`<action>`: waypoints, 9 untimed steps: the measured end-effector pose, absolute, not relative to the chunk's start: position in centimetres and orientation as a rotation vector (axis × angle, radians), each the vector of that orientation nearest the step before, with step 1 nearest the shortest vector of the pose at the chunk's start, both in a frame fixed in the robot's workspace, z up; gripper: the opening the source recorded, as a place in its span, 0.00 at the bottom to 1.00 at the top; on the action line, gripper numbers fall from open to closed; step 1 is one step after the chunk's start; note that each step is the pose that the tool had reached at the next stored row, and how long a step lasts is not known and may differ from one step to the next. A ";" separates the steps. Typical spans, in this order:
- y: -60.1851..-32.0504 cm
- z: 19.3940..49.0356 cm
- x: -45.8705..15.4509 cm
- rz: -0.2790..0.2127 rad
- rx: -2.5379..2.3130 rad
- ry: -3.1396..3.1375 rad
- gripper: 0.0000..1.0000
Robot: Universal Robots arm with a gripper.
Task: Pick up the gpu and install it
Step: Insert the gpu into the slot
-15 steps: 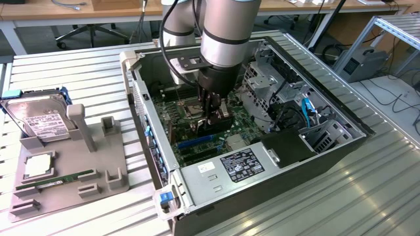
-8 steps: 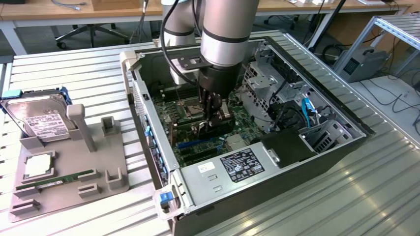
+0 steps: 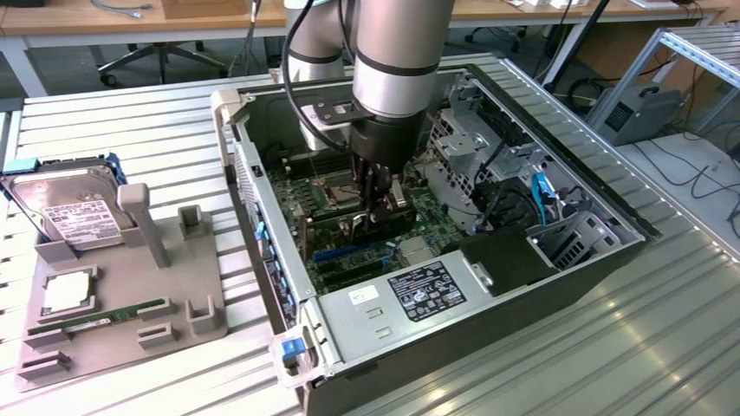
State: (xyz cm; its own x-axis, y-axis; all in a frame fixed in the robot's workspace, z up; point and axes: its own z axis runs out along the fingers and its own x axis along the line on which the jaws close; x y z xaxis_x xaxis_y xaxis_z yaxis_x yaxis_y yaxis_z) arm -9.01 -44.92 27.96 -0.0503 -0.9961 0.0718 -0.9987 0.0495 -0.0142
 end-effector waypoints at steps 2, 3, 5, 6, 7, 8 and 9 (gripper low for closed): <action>-44.9 28.0 -9.0 0.093 2.135 -2.245 0.27; -44.9 28.0 -9.0 0.093 2.135 -2.245 0.27; -44.9 28.0 -9.0 0.095 2.136 -2.246 0.27; -44.9 28.0 -9.0 0.096 2.136 -2.246 0.27; -44.9 28.0 -9.0 0.096 2.136 -2.246 0.27; -44.9 28.0 -9.0 0.096 2.136 -2.246 0.27; -44.9 28.0 -9.0 0.096 2.136 -2.246 0.27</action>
